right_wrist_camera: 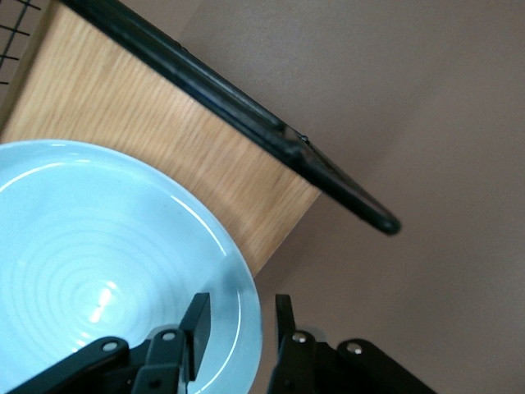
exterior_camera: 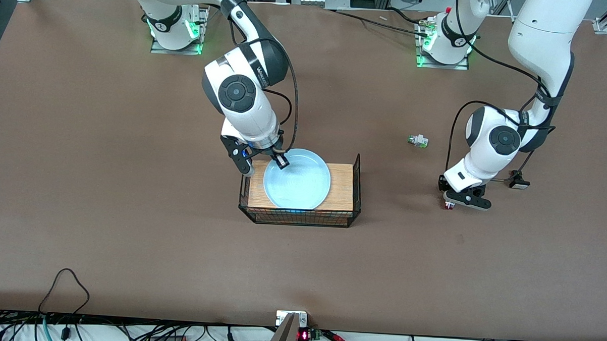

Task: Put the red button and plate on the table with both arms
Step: 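Set the button on the table and open the left gripper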

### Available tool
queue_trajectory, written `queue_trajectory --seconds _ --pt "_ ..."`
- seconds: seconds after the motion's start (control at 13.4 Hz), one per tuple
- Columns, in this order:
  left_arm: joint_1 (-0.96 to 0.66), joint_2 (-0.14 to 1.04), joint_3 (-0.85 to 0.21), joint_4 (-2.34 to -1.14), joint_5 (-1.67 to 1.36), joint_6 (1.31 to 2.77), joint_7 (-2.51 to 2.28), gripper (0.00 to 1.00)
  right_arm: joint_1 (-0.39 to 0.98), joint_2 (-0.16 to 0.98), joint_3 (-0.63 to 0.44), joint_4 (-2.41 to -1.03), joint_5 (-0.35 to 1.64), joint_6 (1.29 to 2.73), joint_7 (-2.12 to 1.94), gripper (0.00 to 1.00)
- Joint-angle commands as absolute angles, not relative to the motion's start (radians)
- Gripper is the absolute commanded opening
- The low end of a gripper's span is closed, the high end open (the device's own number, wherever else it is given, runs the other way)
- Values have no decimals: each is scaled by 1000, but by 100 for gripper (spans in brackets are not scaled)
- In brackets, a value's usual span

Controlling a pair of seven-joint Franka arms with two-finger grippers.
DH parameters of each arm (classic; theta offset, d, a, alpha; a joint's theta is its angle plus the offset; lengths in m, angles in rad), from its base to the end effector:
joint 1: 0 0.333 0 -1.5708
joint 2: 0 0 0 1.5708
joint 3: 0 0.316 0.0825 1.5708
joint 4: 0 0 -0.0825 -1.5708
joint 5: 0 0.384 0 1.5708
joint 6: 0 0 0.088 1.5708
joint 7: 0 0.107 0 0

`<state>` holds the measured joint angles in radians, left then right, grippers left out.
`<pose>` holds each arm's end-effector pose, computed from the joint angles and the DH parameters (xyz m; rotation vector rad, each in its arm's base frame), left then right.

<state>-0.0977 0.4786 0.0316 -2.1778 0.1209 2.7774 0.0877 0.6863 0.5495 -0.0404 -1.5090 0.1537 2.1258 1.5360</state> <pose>0.5692 -0.0428 0.1786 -3.0430 0.4112 -0.1839 0.5589 0.4356 0.3521 -2.6855 1.3982 0.1036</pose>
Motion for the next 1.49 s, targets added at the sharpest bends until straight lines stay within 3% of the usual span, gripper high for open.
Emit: queue_trajectory --seconds 0.0,0.07,0.15,0.45,0.6,0.97,1.19,1.42 --pt "-78 471 17 -2180 110 2789 106 87 698 560 -51 -1491 150 2138 1543 24" --pt "-78 463 17 -2180 110 2787 103 97 698 561 -49 -1494 150 2141 1531 20" --pt "-78 450 15 -2175 110 2780 106 100 698 560 -49 -1500 150 2164 1528 15" --pt "-78 336 -9 -2136 110 2628 101 100 706 560 -49 -1519 150 2181 1499 6" --pt "-80 293 -18 -2030 106 2393 101 100 706 560 -49 -1519 150 2180 1482 0" --pt "-81 287 -35 -1682 32 1871 100 100 695 545 -49 -1509 156 2169 1434 0" --pt "-78 287 -35 -1528 3 1729 97 100 690 485 -51 -1508 164 2119 1404 0" --pt "-78 288 -35 -1494 -2 1703 91 100 686 414 -51 -1508 172 2062 1388 0"
